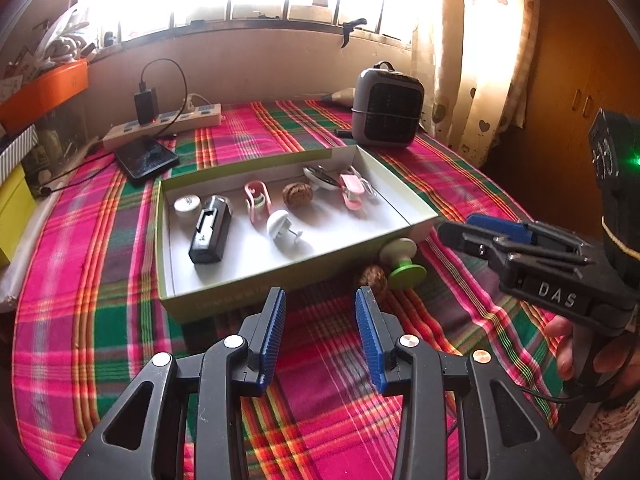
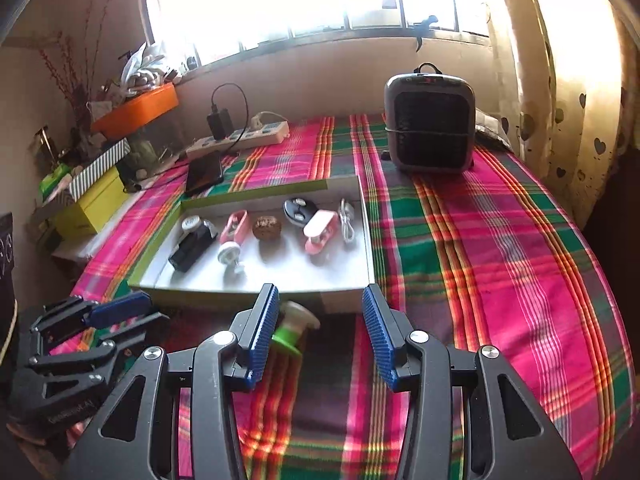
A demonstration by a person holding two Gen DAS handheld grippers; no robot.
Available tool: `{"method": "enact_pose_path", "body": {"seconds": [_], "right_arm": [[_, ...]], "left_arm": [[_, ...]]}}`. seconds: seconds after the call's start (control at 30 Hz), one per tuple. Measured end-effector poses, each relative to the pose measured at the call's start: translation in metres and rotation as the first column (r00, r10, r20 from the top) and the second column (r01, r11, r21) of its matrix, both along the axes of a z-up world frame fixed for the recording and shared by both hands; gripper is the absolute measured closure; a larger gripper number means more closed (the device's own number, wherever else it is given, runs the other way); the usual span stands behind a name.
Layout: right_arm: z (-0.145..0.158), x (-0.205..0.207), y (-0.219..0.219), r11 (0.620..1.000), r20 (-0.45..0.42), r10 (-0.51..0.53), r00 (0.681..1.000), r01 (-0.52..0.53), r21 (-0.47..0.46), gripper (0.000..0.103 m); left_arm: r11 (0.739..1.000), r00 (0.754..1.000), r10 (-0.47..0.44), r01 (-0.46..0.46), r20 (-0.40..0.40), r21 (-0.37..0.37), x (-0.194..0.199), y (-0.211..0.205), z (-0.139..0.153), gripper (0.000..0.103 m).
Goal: Organize objects
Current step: 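Withdraw both grippers from the box toward the walnut and green spool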
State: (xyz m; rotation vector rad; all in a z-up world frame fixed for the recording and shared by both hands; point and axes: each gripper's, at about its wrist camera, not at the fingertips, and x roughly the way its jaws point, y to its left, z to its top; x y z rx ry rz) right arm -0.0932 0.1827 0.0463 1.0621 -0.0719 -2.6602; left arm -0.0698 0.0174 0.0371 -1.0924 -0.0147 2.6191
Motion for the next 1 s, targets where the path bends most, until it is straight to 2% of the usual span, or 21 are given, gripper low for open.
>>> {"method": "enact_pose_path", "body": {"seconds": [0.47,0.73,1.0], "right_arm": [[-0.028,0.016,0.021,1.0,0.043,-0.016,0.999,0.015,0.003,0.058],[-0.031,0.014,0.027,1.0,0.052,-0.018,0.998,0.018,-0.011,0.058],[-0.033,0.011,0.031,0.999,0.063,-0.011,0.998,0.013,-0.033,0.058]], "left_arm": [[0.993,0.995,-0.1,0.098,0.022,0.069,-0.002,0.021,-0.02,0.068],[0.994,0.994,-0.093,0.09,0.051,0.06,-0.021,0.036,-0.029,0.068],[0.997,0.995,-0.075,0.074,0.066,0.018,-0.033,0.047,-0.031,0.068]]}}
